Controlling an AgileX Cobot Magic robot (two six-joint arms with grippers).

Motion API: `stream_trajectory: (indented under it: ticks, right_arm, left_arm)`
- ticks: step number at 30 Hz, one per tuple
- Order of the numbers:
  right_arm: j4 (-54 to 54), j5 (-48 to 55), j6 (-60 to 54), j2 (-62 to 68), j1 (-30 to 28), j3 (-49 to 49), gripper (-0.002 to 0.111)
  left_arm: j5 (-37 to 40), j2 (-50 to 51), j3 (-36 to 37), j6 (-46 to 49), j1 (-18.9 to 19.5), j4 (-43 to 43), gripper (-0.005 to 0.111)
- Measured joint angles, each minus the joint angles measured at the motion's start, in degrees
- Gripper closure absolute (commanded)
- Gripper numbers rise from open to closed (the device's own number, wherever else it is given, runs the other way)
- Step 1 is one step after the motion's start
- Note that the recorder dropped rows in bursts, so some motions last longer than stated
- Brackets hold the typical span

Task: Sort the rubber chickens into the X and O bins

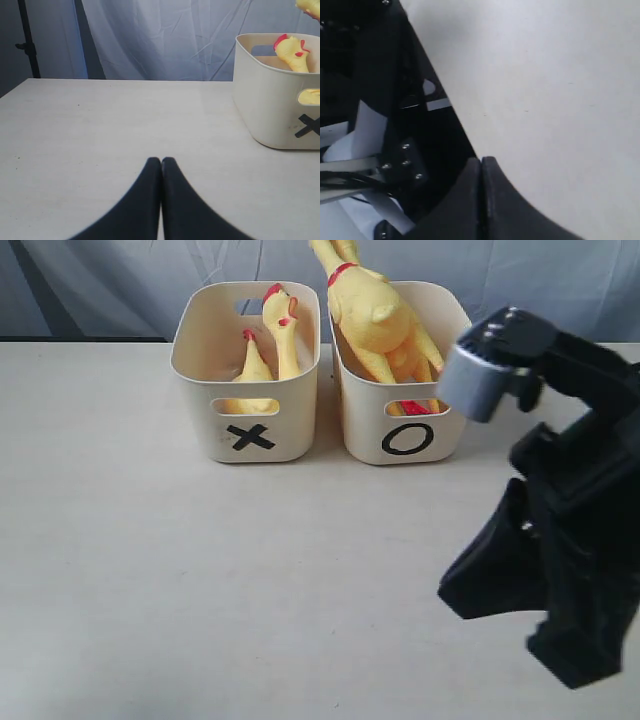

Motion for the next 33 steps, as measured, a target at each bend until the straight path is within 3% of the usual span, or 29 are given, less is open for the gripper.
stream_trajectory:
  ticks: [4,6,7,8,12,16,19,23,28,33]
  right_arm:
    - [-13.0,0.1,5.7,-6.0,0.0,0.1,0.109]
    - [-19.6,0.1,16.9,-8.0,0.0,0.1,0.109]
    - [-24.8,0.2,30.2,-9.8,0.0,0.1,0.109]
    - [-27.0,0.2,36.3,-11.0,-0.1,0.1,0.109]
    - [-34.1,0.1,48.0,-20.5,-3.3,0.1,0.109]
    - [-38.7,0.1,47.6,-32.5,-11.3,0.1,0.109]
    - [-42.6,0.2,39.3,-39.9,-21.4,0.1,0.109]
    - [-42.8,-6.4,28.9,-45.5,-29.2,0.1,0.109]
    - [-34.0,-18.9,25.8,-50.7,-35.4,5.8,0.109]
    - [-24.1,-34.1,17.3,-54.6,-39.3,21.1,0.109]
  left_arm:
    - [0.0,0.0,0.0,0.0,0.0,0.0,0.107]
    - [0.0,0.0,0.0,0.0,0.0,0.0,0.107]
    - [0.0,0.0,0.0,0.0,0.0,0.0,0.107]
    - [0.0,0.0,0.0,0.0,0.0,0.0,0.107]
    - [0.0,0.0,0.0,0.0,0.0,0.0,0.107]
    - [0.0,0.0,0.0,0.0,0.0,0.0,0.107]
    - [0.0,0.0,0.0,0.0,0.0,0.0,0.107]
    - [0.0,0.0,0.0,0.0,0.0,0.0,0.107]
    - [0.0,0.0,0.0,0.0,0.0,0.0,0.107]
    - [0.0,0.0,0.0,0.0,0.0,0.0,0.107]
